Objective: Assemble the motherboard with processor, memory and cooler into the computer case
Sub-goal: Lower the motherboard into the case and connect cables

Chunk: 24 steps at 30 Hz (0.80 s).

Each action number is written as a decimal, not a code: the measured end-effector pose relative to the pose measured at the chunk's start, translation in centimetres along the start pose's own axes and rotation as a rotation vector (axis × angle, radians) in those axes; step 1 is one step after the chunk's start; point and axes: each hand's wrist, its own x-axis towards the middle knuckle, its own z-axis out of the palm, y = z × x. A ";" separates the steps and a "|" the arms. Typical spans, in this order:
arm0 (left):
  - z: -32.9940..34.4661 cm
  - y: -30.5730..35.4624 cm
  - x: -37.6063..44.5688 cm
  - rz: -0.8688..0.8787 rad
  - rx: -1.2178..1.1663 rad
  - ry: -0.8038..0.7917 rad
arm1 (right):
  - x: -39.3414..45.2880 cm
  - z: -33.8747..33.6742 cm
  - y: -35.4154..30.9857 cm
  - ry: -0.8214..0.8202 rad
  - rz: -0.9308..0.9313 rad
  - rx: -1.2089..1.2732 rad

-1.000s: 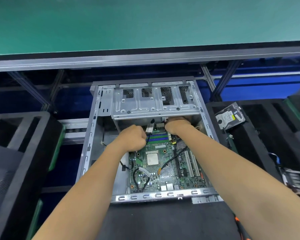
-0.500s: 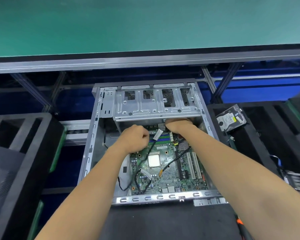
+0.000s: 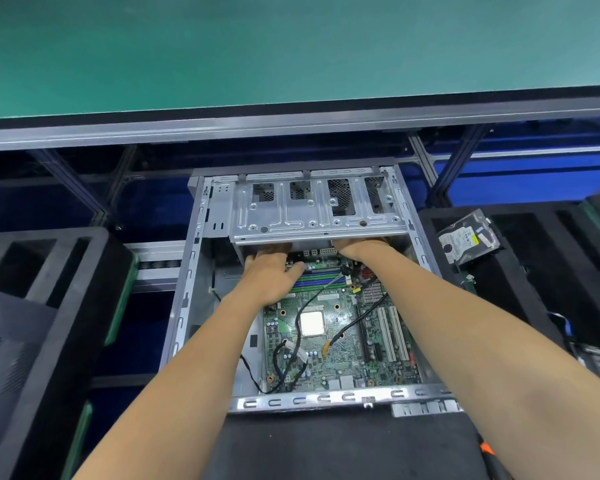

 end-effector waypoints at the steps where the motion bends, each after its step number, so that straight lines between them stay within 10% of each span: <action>1: 0.1 -0.1 0.1 0.003 -0.003 -0.005 | 0.1 0.0 0.0 -0.015 -0.013 -0.017; 6: 0.1 -0.1 0.3 0.006 -0.026 0.018 | -0.7 -1.0 -2.3 0.045 -0.158 0.524; 15: -0.7 0.5 -0.3 0.026 -0.101 0.074 | -0.1 -0.2 -1.1 -0.119 -0.054 0.122; 24: -1.1 0.6 -0.5 0.034 -0.125 0.090 | 0.6 0.4 -1.2 0.113 -0.110 -0.058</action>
